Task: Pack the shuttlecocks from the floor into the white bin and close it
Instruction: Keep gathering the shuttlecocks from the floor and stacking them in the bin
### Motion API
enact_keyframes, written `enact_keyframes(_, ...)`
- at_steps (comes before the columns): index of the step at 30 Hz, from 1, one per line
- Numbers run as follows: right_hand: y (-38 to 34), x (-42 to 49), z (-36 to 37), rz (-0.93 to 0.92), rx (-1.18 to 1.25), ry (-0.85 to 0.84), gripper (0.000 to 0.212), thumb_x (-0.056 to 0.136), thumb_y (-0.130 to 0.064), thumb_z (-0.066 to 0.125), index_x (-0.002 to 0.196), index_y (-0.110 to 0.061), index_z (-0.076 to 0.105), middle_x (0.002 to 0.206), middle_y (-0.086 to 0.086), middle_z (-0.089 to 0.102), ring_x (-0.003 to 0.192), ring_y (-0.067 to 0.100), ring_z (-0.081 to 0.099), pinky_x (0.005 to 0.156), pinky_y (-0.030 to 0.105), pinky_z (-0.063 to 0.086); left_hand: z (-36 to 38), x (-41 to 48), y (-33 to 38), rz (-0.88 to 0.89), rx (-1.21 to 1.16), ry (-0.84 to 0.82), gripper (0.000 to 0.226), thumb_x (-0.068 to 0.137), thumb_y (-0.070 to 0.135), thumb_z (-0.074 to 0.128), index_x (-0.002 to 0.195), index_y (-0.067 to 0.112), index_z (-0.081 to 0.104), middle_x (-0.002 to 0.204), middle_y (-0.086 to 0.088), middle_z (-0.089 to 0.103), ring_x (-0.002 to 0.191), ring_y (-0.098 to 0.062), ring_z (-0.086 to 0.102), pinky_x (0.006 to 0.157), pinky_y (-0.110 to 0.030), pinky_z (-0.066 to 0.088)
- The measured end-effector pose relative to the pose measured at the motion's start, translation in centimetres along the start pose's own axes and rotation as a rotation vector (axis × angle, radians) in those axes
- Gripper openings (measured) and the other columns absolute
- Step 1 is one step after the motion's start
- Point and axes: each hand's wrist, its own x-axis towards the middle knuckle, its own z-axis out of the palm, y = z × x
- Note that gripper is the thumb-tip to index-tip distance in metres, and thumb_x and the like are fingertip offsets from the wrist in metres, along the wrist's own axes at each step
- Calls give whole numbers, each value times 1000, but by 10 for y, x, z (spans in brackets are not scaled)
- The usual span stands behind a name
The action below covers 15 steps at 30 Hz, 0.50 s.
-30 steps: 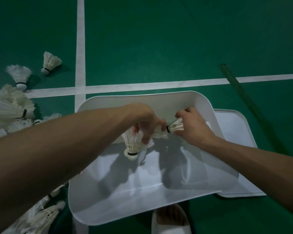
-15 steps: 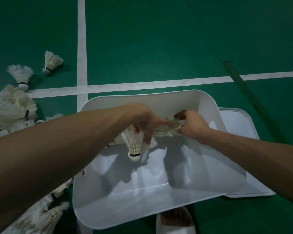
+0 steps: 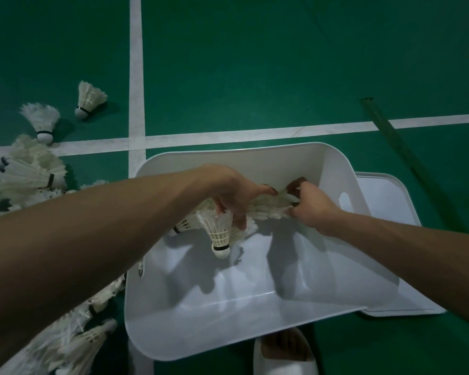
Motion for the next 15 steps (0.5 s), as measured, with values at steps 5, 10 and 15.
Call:
enact_keyframes(5,-4,-7,-11,19,52,17,62,72,-6,80,125,-14,50,124,6,59,109,27,59,95,44,50,-1,-11,-1,26,-82,42,86,82,9,72,144,40,22,83,9,41,66,-10,54,50,-22,47)
enact_keyframes(10,-31,-46,-29,-152,69,152,43,71,-15,80,108,-19,59,103,-2,63,84,19,65,71,30,53,0,-24,-4,114,-81,135,78,80,14,75,141,34,31,80,2,55,63,-11,53,57,-27,48)
enact_keyframes(15,-47,-79,-23,-260,424,-245,76,59,-12,89,121,-20,46,111,4,62,96,19,67,82,35,58,4,-42,0,185,6,282,74,78,23,76,138,22,35,89,10,53,76,-9,51,72,-23,42)
